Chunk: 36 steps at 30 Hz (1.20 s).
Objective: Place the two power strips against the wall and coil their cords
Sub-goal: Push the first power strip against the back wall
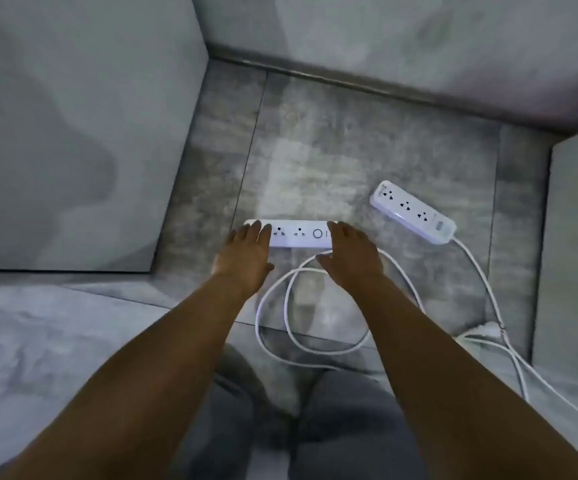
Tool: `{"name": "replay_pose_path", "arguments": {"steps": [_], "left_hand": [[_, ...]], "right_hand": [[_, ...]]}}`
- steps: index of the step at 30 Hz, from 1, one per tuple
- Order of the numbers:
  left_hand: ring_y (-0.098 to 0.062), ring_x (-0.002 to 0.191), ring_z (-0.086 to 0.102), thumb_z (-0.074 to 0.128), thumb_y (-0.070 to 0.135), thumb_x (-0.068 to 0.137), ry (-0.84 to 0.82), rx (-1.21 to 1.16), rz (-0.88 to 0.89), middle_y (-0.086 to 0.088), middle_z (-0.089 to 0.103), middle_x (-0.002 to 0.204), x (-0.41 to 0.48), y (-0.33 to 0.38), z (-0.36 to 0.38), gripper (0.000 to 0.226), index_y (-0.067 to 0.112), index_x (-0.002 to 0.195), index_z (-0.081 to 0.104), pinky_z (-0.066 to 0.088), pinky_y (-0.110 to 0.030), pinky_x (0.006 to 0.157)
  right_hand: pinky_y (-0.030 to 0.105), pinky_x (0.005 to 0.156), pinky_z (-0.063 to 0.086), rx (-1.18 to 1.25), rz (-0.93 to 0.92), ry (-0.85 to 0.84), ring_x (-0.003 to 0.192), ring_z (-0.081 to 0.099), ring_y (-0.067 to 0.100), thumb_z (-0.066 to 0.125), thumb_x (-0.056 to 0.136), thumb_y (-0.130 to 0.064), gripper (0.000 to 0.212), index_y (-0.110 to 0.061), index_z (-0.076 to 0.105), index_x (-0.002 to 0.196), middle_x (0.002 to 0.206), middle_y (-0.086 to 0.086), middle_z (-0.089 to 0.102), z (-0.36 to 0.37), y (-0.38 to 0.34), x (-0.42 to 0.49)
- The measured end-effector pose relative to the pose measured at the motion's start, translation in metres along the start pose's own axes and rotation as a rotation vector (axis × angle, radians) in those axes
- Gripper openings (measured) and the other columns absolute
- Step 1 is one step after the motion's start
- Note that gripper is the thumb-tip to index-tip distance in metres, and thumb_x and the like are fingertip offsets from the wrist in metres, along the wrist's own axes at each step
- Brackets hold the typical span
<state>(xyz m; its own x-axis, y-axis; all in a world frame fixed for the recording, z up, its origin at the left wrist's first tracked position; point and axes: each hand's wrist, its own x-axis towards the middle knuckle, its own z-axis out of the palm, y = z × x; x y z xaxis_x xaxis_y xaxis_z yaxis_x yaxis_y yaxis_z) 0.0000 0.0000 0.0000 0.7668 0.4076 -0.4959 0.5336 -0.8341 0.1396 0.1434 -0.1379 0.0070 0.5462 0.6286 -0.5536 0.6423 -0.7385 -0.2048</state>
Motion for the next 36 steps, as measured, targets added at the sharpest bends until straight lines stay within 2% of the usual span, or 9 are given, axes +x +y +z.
{"name": "replay_pose_path", "arguments": {"steps": [6,8,10,12,16,22,26,31,36], "left_hand": [[-0.03,0.143,0.024,0.062,0.038,0.09,0.108,-0.022,-0.014,-0.011,0.023,0.158,0.056,-0.016,0.057,0.082,0.011,0.153,0.017,0.02,-0.041,0.115],[-0.034,0.135,0.036,0.068,0.034,0.085,0.176,-0.007,0.047,-0.015,0.038,0.148,0.065,-0.02,0.069,0.08,0.007,0.149,0.029,0.026,-0.044,0.113],[-0.04,0.116,0.052,0.078,0.026,0.075,0.265,-0.007,0.115,-0.021,0.055,0.128,0.074,-0.026,0.083,0.074,0.001,0.138,0.047,0.04,-0.048,0.102],[-0.043,0.101,0.059,0.084,0.022,0.068,0.313,-0.01,0.156,-0.024,0.062,0.113,0.079,-0.031,0.09,0.071,-0.005,0.128,0.055,0.048,-0.049,0.091],[-0.041,0.107,0.056,0.079,0.024,0.075,0.358,0.028,0.203,-0.022,0.059,0.119,0.083,-0.036,0.089,0.067,-0.003,0.13,0.052,0.045,-0.047,0.093],[-0.042,0.102,0.058,0.077,0.026,0.077,0.424,0.078,0.24,-0.023,0.06,0.116,0.085,-0.048,0.08,0.064,-0.005,0.128,0.053,0.047,-0.047,0.091],[-0.044,0.099,0.06,0.081,0.022,0.072,0.458,0.082,0.233,-0.027,0.061,0.113,0.093,-0.054,0.068,0.067,-0.01,0.124,0.055,0.049,-0.049,0.091],[-0.047,0.101,0.059,0.084,0.013,0.068,0.529,0.067,0.178,-0.032,0.06,0.116,0.113,-0.067,0.046,0.071,-0.013,0.126,0.053,0.048,-0.051,0.092],[-0.046,0.103,0.058,0.086,0.01,0.065,0.627,0.028,0.132,-0.031,0.059,0.119,0.137,-0.079,0.018,0.073,-0.011,0.127,0.052,0.049,-0.05,0.091]], "right_hand": [[0.041,0.117,0.022,-0.05,-0.05,0.057,0.146,0.025,0.03,0.065,0.084,-0.045,0.083,-0.019,0.027,0.152,0.159,0.006,0.028,0.057,0.013,0.063],[0.041,0.11,0.028,-0.069,-0.094,0.137,0.138,0.035,0.031,0.069,0.077,-0.044,0.081,-0.019,0.037,0.148,0.15,0.006,0.041,0.065,0.016,0.073],[0.042,0.1,0.036,-0.062,-0.152,0.227,0.124,0.047,0.034,0.071,0.072,-0.041,0.073,-0.017,0.052,0.138,0.135,0.009,0.054,0.075,0.022,0.079],[0.044,0.09,0.043,-0.052,-0.207,0.308,0.109,0.056,0.037,0.071,0.066,-0.043,0.066,-0.016,0.062,0.126,0.12,0.011,0.062,0.081,0.028,0.084],[0.045,0.079,0.049,-0.049,-0.254,0.402,0.094,0.062,0.038,0.067,0.059,-0.05,0.066,-0.012,0.068,0.113,0.105,0.012,0.066,0.082,0.04,0.087],[0.049,0.082,0.047,-0.009,-0.157,0.357,0.099,0.059,0.042,0.07,0.065,-0.04,0.064,-0.006,0.063,0.119,0.112,0.018,0.063,0.07,0.052,0.087],[0.039,0.095,0.041,0.052,-0.147,0.263,0.117,0.051,0.034,0.076,0.077,-0.025,0.066,-0.006,0.05,0.134,0.131,0.014,0.053,0.052,0.039,0.095],[0.04,0.102,0.038,0.01,-0.213,0.402,0.126,0.045,0.034,0.071,0.083,-0.021,0.072,-0.006,0.039,0.146,0.143,0.016,0.046,0.026,0.023,0.115],[0.043,0.093,0.039,-0.235,-0.287,0.65,0.115,0.053,0.036,0.073,0.079,-0.03,0.064,-0.008,0.05,0.136,0.133,0.014,0.056,-0.007,0.01,0.136]]}}
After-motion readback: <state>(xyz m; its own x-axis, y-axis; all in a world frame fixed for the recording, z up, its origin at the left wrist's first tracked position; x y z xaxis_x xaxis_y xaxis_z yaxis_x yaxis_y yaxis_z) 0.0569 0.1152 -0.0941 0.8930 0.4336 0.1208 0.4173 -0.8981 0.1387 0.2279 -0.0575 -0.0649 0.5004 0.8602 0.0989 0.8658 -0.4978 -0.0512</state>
